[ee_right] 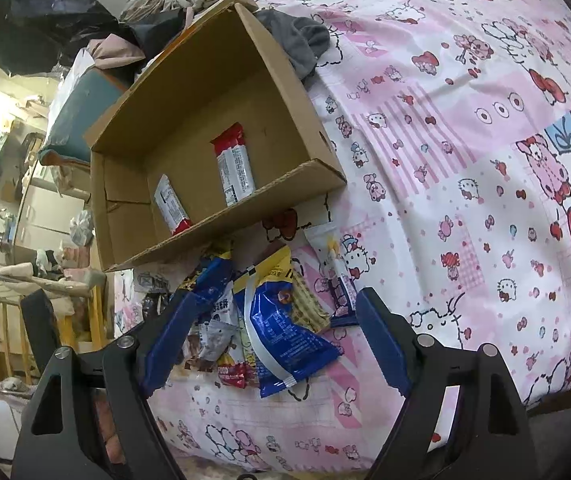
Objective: Organize snacks
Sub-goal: 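Grasp the clear cookie bag with the left tool while the right tool grasps a white stick packet, then carry both packets over the box and open both tools to drop them inside, then move both tools back toward the remaining snack pile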
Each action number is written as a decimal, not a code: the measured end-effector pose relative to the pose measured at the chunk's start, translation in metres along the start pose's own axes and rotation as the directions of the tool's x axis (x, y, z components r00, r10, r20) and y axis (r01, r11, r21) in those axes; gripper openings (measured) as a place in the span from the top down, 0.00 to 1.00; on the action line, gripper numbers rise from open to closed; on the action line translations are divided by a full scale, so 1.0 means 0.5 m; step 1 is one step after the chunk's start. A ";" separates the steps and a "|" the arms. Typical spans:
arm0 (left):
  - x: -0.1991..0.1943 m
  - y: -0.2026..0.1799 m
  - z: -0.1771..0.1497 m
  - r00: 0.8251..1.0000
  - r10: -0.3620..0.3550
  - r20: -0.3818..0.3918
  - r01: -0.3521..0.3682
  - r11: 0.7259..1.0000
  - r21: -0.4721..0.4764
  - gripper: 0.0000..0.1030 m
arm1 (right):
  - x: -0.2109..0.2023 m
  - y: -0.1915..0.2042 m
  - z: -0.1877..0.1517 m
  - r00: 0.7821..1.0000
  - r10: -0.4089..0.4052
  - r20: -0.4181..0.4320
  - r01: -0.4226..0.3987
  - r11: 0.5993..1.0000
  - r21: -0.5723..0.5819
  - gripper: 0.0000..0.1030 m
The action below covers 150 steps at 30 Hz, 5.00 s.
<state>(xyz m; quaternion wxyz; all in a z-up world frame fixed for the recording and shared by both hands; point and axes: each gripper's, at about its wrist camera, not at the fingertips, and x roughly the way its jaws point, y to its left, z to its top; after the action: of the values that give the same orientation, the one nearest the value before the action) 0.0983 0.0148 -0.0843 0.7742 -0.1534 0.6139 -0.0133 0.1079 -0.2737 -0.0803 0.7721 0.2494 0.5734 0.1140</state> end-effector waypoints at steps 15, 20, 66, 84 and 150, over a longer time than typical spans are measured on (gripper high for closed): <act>0.091 0.034 -0.033 0.992 0.103 -0.068 -0.100 0.994 0.047 0.91 | 0.015 -0.007 0.005 0.999 -0.030 -0.012 0.030 1.000 0.000 0.18; 0.044 0.059 -0.058 0.994 0.086 -0.070 -0.086 0.996 0.014 0.91 | 0.081 -0.021 0.033 0.978 -0.171 -0.115 0.166 0.985 -0.055 0.60; -0.212 -0.060 0.161 0.913 0.114 0.392 -0.154 0.986 0.070 0.91 | -0.045 0.147 0.101 0.962 0.180 0.206 -0.121 0.955 -0.271 0.83; -0.054 -0.137 0.259 0.935 0.166 0.314 -0.210 0.971 0.112 0.91 | 0.076 0.102 0.206 0.992 0.106 0.070 -0.097 0.987 -0.128 0.82; -0.128 -0.038 0.096 0.935 0.146 0.323 -0.189 0.976 0.108 0.08 | -0.012 0.085 0.118 0.981 0.168 0.094 -0.161 0.984 -0.072 0.27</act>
<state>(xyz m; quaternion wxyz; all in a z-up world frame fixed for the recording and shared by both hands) 0.1317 0.0209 -0.0095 0.8687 -0.0471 0.4918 0.0353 0.1662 -0.2555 -0.0404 0.7952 0.2764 0.5077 0.1833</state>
